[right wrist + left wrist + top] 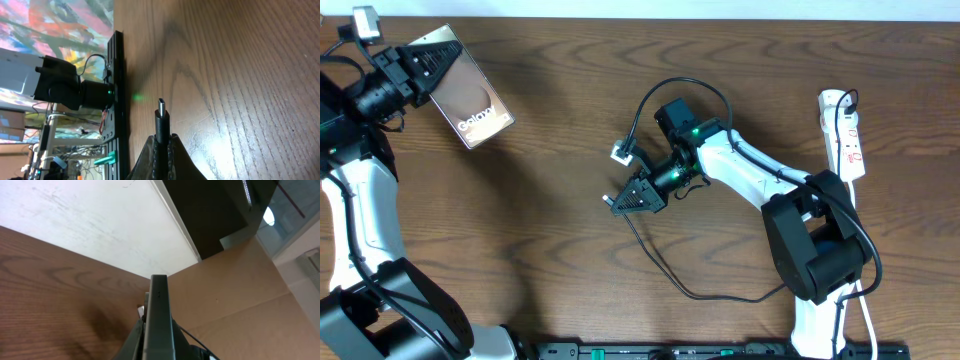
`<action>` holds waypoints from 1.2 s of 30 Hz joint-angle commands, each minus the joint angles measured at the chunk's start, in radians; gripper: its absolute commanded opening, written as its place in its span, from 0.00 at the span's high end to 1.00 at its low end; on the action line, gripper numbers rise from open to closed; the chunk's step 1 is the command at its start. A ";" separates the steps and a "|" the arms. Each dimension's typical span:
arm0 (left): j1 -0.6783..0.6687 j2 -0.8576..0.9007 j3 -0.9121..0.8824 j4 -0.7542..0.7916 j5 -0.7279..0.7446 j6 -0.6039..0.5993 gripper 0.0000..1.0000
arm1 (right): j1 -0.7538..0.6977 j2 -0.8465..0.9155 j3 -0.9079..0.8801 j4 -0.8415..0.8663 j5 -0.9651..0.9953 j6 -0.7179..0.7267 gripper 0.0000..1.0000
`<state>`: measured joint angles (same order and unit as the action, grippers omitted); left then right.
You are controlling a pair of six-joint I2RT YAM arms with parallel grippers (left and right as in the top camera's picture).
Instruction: Plug charger to phone and switch on socket
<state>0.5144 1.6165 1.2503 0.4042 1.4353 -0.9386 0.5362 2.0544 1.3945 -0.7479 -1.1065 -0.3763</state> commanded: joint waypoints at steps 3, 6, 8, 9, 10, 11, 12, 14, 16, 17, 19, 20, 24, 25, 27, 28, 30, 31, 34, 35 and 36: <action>0.002 -0.002 0.006 0.009 0.021 0.003 0.92 | -0.001 -0.006 -0.002 0.001 0.077 0.095 0.99; 0.002 -0.002 0.006 0.009 0.021 0.003 0.92 | -0.014 -0.006 -0.001 -0.003 0.335 0.353 0.99; 0.002 -0.002 0.006 0.009 0.021 0.003 0.92 | -0.025 -0.006 0.001 -0.043 0.535 0.507 0.99; 0.002 -0.002 0.006 0.009 0.020 0.003 0.93 | -0.031 -0.006 0.004 -0.074 0.608 0.552 0.99; 0.002 -0.002 0.006 0.009 0.021 0.003 0.93 | -0.036 -0.006 0.009 -0.109 0.668 0.586 0.99; 0.002 -0.002 0.006 0.009 0.020 0.003 0.93 | -0.042 -0.006 0.015 -0.142 0.715 0.616 0.99; 0.002 -0.002 0.006 0.009 0.020 0.003 0.93 | -0.050 -0.006 0.023 -0.180 0.753 0.646 0.99; 0.002 -0.002 0.006 0.009 0.020 0.003 0.93 | -0.063 -0.006 0.040 -0.241 0.783 0.682 0.99; 0.002 -0.002 0.006 0.009 0.020 0.003 0.93 | -0.074 -0.006 0.057 -0.294 0.790 0.710 0.99; 0.002 -0.002 0.006 0.009 0.020 0.003 0.93 | -0.079 -0.006 0.066 -0.326 0.791 0.721 0.99; 0.002 -0.002 0.006 0.009 0.020 0.003 0.92 | -0.085 -0.006 0.078 -0.377 0.793 0.740 0.99; 0.002 -0.002 0.006 0.009 0.020 0.003 0.92 | -0.086 -0.006 0.080 -0.400 0.796 0.747 0.99; 0.002 -0.002 0.006 0.009 0.020 0.003 0.93 | -0.081 -0.006 0.081 -0.505 0.863 0.776 0.99; 0.002 -0.002 0.006 0.009 0.020 0.002 0.93 | -0.079 -0.006 0.081 -0.526 0.884 0.790 0.99; 0.002 -0.002 0.006 0.009 0.020 0.002 0.92 | -0.072 -0.006 0.081 -0.548 0.912 0.811 0.99; 0.002 -0.002 0.006 0.009 0.020 0.002 0.93 | -0.068 -0.006 0.080 -0.550 0.926 0.828 0.99; 0.002 -0.002 0.006 0.009 0.021 0.002 0.93 | -0.056 -0.006 0.077 -0.545 0.947 0.853 0.99; 0.002 -0.002 0.006 0.009 0.021 0.002 0.93 | -0.050 -0.006 0.077 -0.540 0.959 0.865 0.99; 0.002 -0.002 0.006 0.009 0.021 0.002 0.93 | -0.036 -0.006 0.074 -0.518 0.974 0.877 0.99; 0.002 -0.002 0.006 0.009 0.020 0.002 0.93 | -0.031 -0.006 0.073 -0.512 0.974 0.877 0.99; 0.002 -0.002 0.006 0.009 0.021 0.002 0.92 | -0.026 -0.006 0.070 -0.504 0.974 0.877 0.99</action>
<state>0.5144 1.6165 1.2503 0.4042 1.4353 -0.9382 0.4923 2.0544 1.4605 -1.2621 -0.1684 0.4641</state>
